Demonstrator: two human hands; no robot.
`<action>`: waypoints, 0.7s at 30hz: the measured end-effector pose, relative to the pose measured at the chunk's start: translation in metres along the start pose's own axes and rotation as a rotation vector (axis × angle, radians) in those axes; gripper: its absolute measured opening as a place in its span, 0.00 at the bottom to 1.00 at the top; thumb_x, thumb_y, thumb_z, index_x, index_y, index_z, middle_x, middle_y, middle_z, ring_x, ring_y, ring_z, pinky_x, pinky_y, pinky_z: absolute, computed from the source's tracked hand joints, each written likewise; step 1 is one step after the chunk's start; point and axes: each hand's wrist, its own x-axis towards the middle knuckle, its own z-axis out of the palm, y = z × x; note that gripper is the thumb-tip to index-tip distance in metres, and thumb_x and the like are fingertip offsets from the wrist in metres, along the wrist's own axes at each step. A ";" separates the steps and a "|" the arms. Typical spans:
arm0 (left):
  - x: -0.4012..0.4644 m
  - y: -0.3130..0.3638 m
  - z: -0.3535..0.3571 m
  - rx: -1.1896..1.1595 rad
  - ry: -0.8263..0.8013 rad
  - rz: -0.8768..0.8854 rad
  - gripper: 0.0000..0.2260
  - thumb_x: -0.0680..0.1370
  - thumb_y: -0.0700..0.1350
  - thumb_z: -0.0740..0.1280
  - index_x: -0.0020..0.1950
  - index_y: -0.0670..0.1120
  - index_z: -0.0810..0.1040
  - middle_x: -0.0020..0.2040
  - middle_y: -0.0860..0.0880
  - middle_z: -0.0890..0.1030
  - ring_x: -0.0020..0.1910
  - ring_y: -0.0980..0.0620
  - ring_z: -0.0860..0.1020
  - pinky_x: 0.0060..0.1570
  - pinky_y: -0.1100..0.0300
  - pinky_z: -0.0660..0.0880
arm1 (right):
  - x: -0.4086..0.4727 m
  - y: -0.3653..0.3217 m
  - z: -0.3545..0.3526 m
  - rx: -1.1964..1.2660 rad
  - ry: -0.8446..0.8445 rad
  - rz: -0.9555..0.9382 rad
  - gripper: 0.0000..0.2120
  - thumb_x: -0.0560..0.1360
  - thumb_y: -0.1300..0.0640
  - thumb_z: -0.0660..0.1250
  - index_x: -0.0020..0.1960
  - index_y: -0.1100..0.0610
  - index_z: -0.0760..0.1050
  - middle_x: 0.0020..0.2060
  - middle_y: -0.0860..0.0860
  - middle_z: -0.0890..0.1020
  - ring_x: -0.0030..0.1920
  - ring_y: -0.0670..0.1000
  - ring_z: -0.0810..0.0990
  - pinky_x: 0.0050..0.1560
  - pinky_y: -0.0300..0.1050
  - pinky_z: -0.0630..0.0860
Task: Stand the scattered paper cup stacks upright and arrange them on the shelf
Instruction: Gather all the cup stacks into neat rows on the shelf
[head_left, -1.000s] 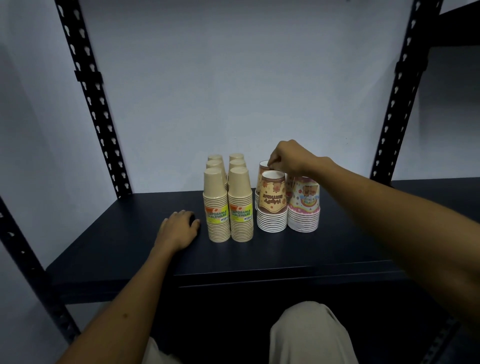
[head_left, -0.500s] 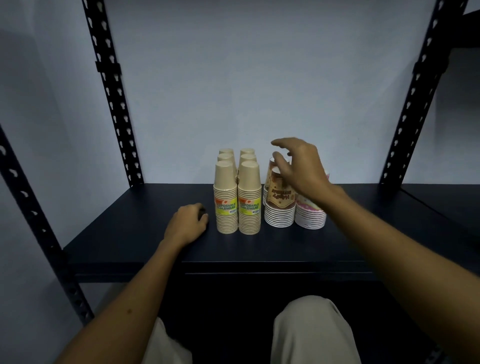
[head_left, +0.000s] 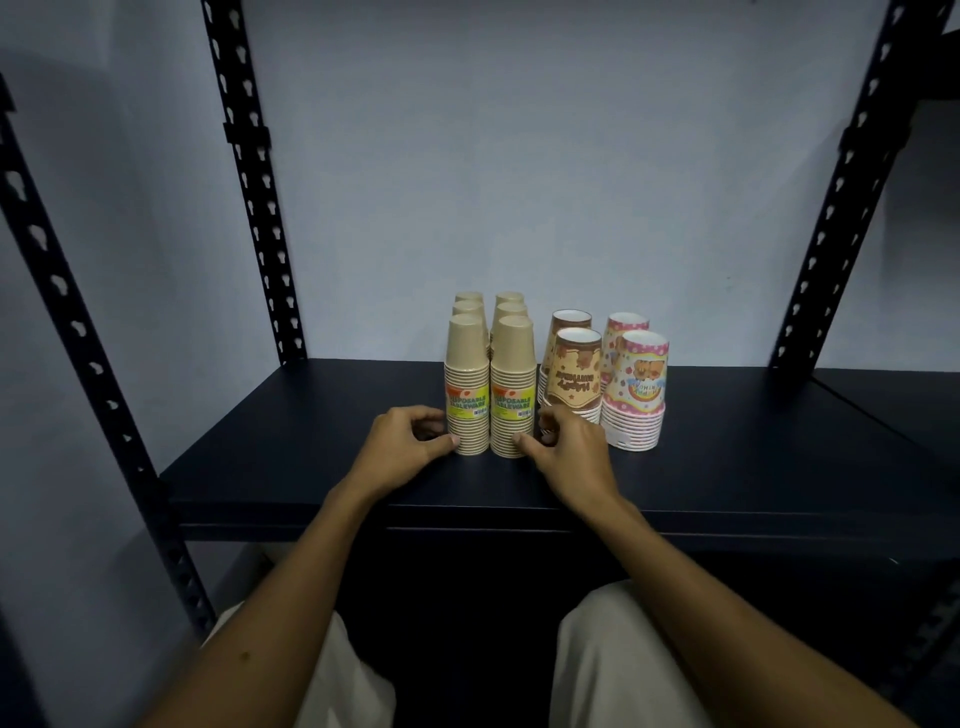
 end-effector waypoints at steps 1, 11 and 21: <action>0.000 0.001 0.000 0.022 -0.008 0.006 0.16 0.71 0.48 0.75 0.57 0.48 0.82 0.48 0.53 0.84 0.49 0.60 0.81 0.52 0.63 0.76 | 0.001 0.001 0.001 0.013 -0.011 0.013 0.16 0.71 0.52 0.73 0.55 0.59 0.78 0.46 0.53 0.83 0.43 0.48 0.77 0.43 0.41 0.71; -0.001 0.002 0.001 0.130 -0.024 0.021 0.16 0.73 0.50 0.73 0.59 0.48 0.81 0.46 0.55 0.84 0.47 0.62 0.80 0.47 0.70 0.72 | 0.004 0.005 0.004 0.103 -0.071 0.037 0.14 0.73 0.53 0.73 0.55 0.59 0.78 0.43 0.50 0.83 0.42 0.47 0.81 0.48 0.44 0.79; -0.002 0.004 0.001 0.122 -0.035 0.002 0.17 0.72 0.50 0.73 0.59 0.47 0.80 0.46 0.55 0.84 0.47 0.62 0.80 0.48 0.68 0.73 | 0.003 0.005 0.001 0.120 -0.082 0.040 0.14 0.74 0.55 0.71 0.57 0.59 0.78 0.45 0.49 0.82 0.43 0.45 0.79 0.48 0.40 0.77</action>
